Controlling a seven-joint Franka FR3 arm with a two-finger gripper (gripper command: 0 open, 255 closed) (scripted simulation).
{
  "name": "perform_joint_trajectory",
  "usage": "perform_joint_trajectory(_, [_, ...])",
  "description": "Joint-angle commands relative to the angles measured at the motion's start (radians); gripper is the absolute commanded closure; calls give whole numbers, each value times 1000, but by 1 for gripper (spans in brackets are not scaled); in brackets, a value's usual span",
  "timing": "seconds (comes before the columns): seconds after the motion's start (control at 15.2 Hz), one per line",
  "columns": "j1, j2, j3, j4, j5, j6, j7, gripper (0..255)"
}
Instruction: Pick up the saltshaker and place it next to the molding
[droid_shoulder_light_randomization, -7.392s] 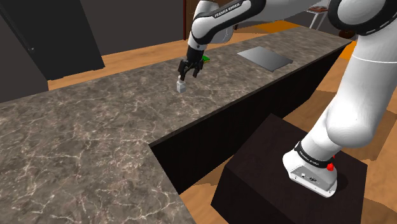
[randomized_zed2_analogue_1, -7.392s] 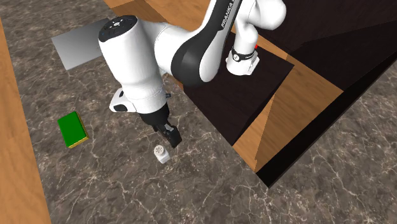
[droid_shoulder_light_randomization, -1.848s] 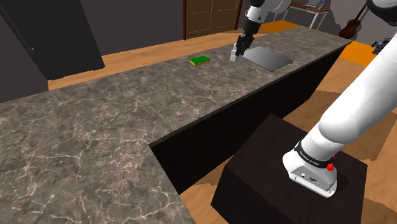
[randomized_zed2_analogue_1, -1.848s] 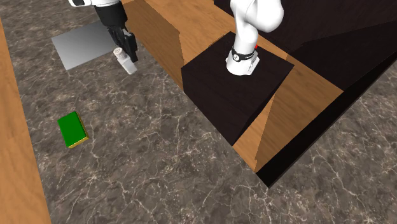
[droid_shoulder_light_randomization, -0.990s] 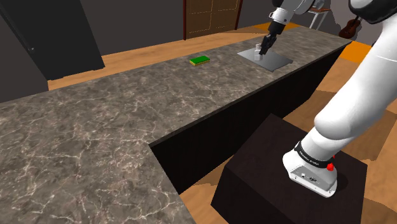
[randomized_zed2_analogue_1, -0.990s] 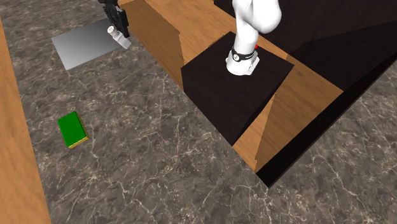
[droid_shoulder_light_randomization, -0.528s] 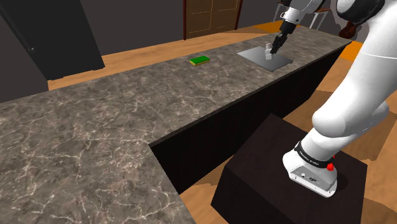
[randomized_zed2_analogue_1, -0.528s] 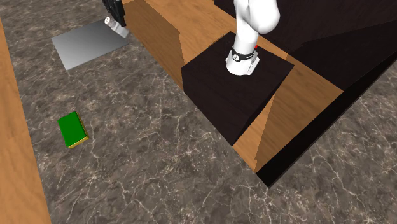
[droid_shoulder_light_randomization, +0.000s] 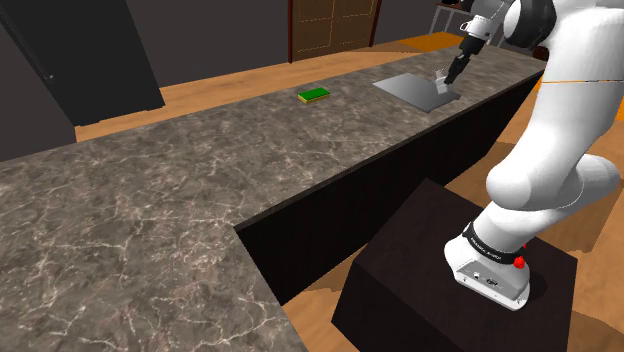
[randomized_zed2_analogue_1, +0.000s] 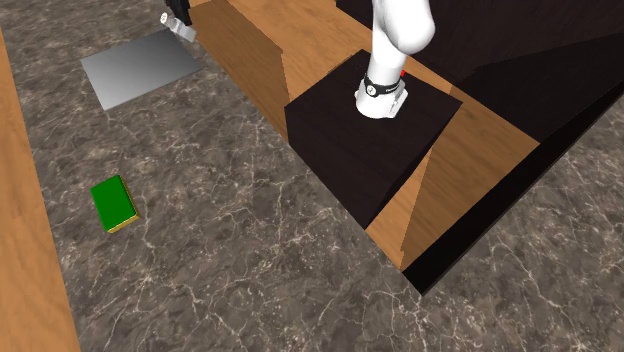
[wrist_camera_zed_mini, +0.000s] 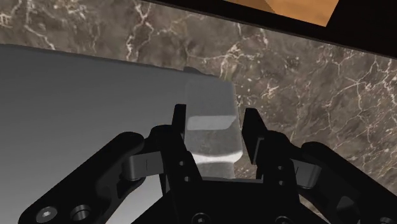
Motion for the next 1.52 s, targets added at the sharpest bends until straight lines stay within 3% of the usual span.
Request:
perform_joint_trajectory(0.0, [-50,65,-2,91,21,-40,-35,255])
perform_joint_trajectory(0.26, [-163,206,4,303,60,-127,-85,255])
perform_joint_trajectory(0.46, [-275,351,21,543,94,-224,-102,255])
perform_joint_trajectory(1.45, [-236,362,25,353,104,-38,-153,255])
